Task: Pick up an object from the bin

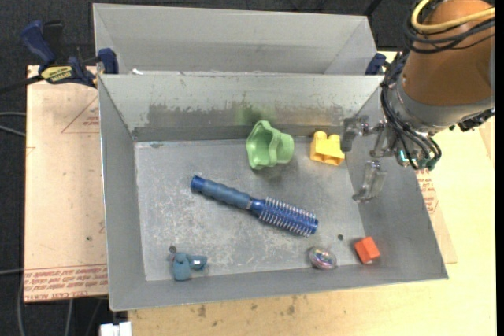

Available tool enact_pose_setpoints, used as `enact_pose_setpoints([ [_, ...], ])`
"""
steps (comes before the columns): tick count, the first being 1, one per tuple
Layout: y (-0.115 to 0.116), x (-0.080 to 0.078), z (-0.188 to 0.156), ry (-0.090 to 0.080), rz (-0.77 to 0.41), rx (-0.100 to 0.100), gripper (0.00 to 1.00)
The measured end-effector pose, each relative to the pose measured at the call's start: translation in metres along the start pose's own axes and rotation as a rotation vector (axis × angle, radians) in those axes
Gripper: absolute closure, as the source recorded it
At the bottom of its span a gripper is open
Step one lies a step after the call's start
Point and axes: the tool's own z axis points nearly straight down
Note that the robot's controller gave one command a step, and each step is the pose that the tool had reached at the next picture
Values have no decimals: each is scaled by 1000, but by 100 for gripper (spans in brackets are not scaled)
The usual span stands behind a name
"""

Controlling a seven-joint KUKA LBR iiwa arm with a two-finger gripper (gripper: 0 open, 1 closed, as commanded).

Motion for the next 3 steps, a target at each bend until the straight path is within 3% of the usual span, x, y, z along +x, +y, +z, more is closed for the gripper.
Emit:
enact_pose_setpoints([
  [1,98,20,175,0,224,-2,0],
  [2,109,17,139,-10,238,-2,0],
  [3,110,7,129,-9,264,-2,0],
])
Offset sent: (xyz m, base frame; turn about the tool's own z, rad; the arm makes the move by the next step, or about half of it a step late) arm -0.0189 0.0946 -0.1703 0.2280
